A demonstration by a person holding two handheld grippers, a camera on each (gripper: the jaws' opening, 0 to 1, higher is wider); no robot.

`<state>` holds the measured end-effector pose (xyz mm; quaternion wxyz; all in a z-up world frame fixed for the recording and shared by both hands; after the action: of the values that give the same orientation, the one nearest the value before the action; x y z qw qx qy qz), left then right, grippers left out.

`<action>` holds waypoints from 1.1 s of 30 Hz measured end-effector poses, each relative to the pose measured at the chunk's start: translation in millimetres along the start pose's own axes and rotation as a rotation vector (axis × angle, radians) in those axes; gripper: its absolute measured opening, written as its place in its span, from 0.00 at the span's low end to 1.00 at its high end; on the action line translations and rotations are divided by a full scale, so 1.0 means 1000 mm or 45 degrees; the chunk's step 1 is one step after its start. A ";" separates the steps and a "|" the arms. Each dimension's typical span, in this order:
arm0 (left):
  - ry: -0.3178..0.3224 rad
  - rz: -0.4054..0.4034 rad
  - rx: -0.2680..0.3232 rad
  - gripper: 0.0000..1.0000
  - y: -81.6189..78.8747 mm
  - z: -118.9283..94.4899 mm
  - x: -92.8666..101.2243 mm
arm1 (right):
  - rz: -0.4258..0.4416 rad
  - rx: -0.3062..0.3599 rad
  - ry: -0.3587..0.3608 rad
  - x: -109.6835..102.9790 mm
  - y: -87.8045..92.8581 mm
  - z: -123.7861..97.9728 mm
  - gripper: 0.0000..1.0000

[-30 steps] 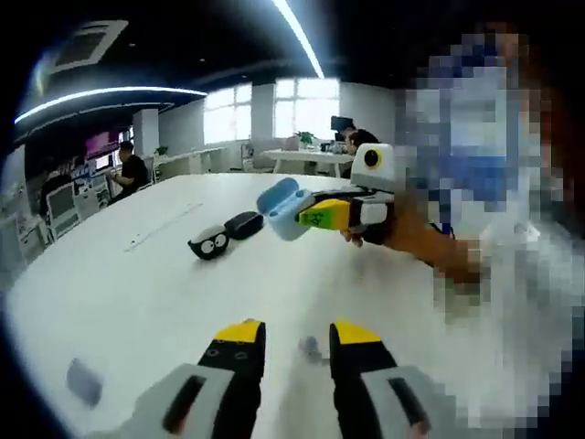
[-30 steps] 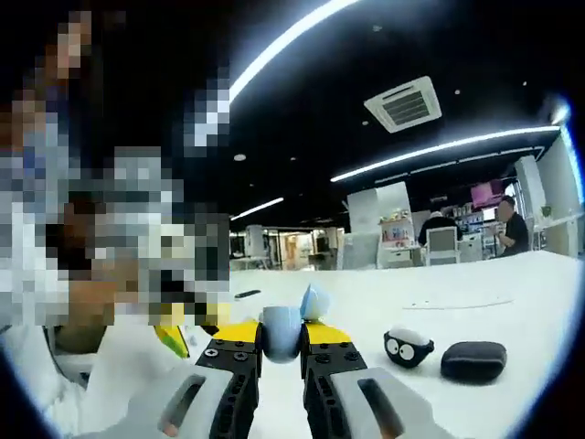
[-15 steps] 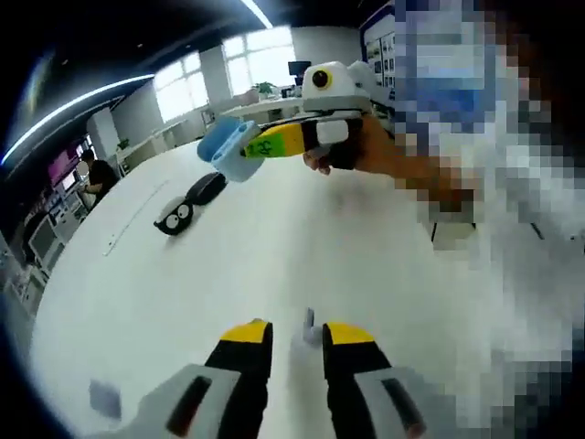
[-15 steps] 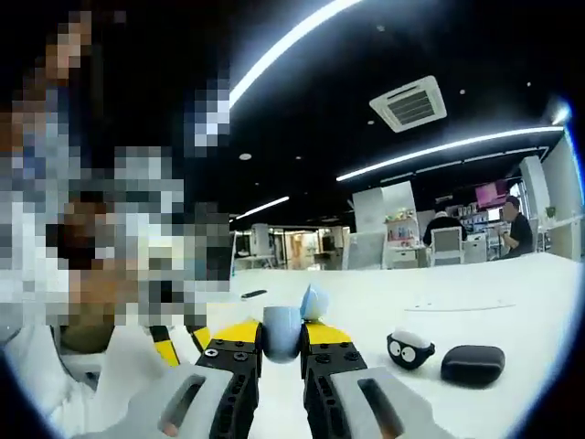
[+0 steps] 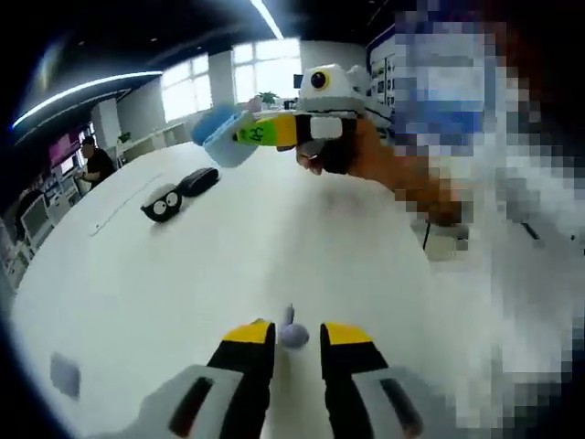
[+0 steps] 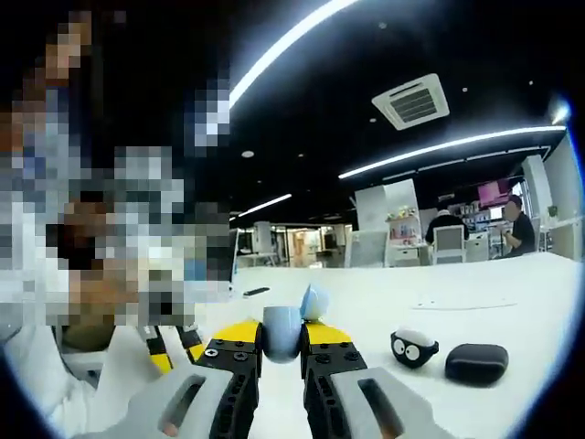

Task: Pick up the earbuds from the table and place the earbuds into the earbud case

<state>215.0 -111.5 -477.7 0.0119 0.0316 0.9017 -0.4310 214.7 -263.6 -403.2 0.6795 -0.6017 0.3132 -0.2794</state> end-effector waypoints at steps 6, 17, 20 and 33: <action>-0.006 -0.024 0.018 0.21 0.006 0.007 0.002 | 0.004 -0.002 -0.002 0.000 0.001 0.000 0.15; -0.020 0.021 0.039 0.15 0.003 0.006 -0.002 | 0.006 -0.025 -0.025 -0.002 0.004 0.001 0.15; -0.058 0.109 0.055 0.15 -0.004 0.000 -0.005 | 0.008 -0.062 -0.064 -0.005 0.007 0.001 0.15; -0.366 0.896 -0.057 0.15 -0.082 -0.064 -0.001 | 0.095 -0.305 -0.333 -0.037 0.029 0.000 0.15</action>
<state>211.2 -113.1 -373.0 0.2862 0.2782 0.8340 -0.3810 190.5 -232.3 -428.2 0.6479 -0.6974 0.2754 -0.1342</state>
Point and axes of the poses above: the point that each gripper's makers call its tool centre point, and the gripper's own axes: z roughly forward along the fingers, x roughly to its right, y roughly out of its underside, the point moved 4 cm from there along -z, roughly backward along the fingers, and after that the axes turned 1 degree about -y, right-handed, at the moved point
